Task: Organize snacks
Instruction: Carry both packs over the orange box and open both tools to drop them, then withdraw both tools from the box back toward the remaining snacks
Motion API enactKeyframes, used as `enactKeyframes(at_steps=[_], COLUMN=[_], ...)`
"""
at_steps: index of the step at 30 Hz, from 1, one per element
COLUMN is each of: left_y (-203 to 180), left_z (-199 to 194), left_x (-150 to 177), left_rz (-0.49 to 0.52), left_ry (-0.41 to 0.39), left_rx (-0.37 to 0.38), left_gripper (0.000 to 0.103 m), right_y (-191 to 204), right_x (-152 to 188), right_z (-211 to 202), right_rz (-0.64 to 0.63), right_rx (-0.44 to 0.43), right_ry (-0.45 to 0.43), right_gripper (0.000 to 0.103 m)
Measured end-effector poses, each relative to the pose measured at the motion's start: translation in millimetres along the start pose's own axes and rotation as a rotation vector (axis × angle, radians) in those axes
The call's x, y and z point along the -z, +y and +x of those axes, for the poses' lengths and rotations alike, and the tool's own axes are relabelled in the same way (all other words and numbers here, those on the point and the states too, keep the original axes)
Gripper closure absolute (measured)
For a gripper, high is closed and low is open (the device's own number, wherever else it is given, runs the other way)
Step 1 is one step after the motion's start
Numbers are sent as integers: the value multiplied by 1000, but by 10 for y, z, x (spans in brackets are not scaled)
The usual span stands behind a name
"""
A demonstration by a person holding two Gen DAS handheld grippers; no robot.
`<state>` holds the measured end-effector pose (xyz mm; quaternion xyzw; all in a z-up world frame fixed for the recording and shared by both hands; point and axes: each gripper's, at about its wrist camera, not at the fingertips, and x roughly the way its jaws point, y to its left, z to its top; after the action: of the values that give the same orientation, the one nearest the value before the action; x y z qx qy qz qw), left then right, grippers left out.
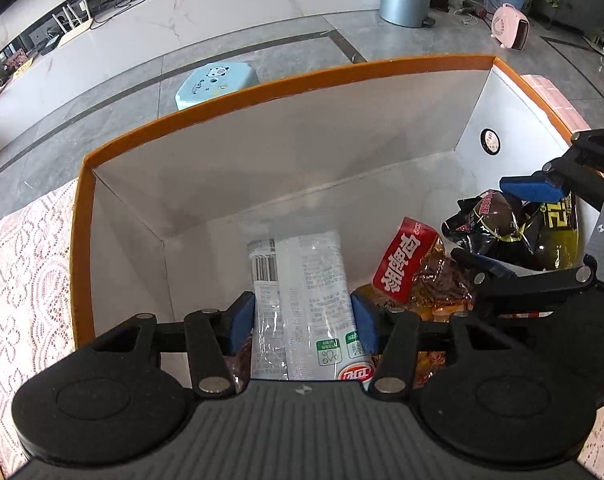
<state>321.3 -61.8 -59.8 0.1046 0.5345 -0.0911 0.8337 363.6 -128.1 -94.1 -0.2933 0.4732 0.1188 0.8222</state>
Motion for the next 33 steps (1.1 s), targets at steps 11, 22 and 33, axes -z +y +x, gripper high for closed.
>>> enactKeyframes(at_steps=[11, 22, 33], left_y=[88, 117, 2], left_z=[-191, -740, -1408], left_x=[31, 205, 434], left_rz=[-37, -26, -27], left_ry=[-18, -103, -222], left_rx=[20, 26, 28], left_gripper=[24, 24, 24], right_y=[39, 48, 107], right_x=[45, 176, 369], right_z=[-126, -611, -1302], right_rz=[12, 50, 82], right_rx=[44, 62, 61], right_ry=[7, -36, -118], right_gripper=[45, 33, 32])
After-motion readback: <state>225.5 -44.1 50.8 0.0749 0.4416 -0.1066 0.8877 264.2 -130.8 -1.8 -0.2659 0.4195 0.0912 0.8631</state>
